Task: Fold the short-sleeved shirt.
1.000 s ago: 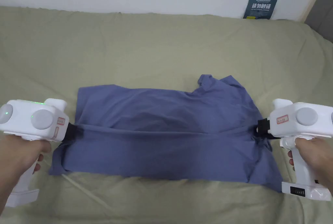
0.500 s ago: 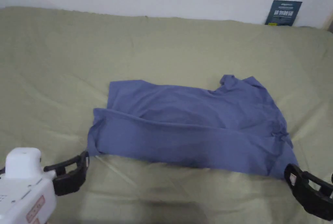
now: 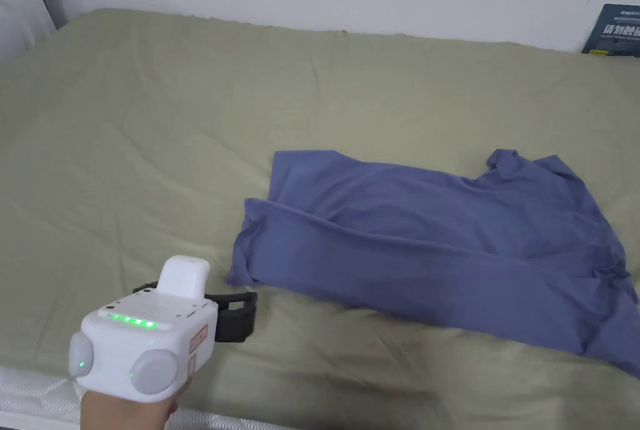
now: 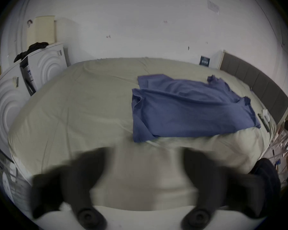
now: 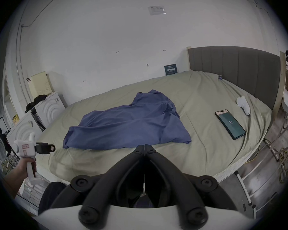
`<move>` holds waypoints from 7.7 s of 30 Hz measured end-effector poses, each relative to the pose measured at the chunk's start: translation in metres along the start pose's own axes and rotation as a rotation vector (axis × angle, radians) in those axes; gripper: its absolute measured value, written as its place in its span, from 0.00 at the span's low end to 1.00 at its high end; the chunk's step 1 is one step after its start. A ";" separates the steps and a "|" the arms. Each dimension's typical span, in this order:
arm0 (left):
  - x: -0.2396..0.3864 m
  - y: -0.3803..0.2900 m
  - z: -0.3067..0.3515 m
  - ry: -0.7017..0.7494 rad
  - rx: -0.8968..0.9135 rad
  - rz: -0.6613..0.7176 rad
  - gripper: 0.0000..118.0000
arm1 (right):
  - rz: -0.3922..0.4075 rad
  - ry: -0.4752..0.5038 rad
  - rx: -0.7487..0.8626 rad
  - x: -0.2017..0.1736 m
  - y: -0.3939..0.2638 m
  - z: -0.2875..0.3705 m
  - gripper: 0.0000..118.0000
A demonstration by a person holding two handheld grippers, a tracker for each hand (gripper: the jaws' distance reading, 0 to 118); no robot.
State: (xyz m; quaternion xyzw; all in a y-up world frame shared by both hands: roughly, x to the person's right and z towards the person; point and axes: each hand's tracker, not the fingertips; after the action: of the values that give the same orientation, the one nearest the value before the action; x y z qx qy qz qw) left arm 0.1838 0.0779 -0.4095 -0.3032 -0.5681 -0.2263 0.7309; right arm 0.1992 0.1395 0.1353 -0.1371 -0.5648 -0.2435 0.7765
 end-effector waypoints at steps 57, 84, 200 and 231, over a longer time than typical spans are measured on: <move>-0.010 0.036 0.058 -0.168 -0.137 -0.060 0.03 | 0.199 0.053 -0.471 0.090 0.090 -0.094 0.08; 0.033 0.042 0.099 -0.032 0.389 0.013 0.00 | 0.109 0.225 0.289 -0.034 0.073 -0.002 0.01; -0.080 -0.031 0.122 -0.280 0.160 0.358 0.00 | 0.263 0.042 0.243 -0.071 0.015 0.045 0.01; -0.088 -0.009 -0.104 -0.731 -0.357 0.588 0.02 | 0.307 0.037 0.040 -0.125 0.011 -0.035 0.01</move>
State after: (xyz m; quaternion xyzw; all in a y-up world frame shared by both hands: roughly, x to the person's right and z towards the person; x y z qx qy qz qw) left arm 0.2269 -0.0026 -0.5110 -0.6301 -0.6301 0.0166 0.4535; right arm 0.2025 0.1597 0.0066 -0.2020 -0.5276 -0.1131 0.8174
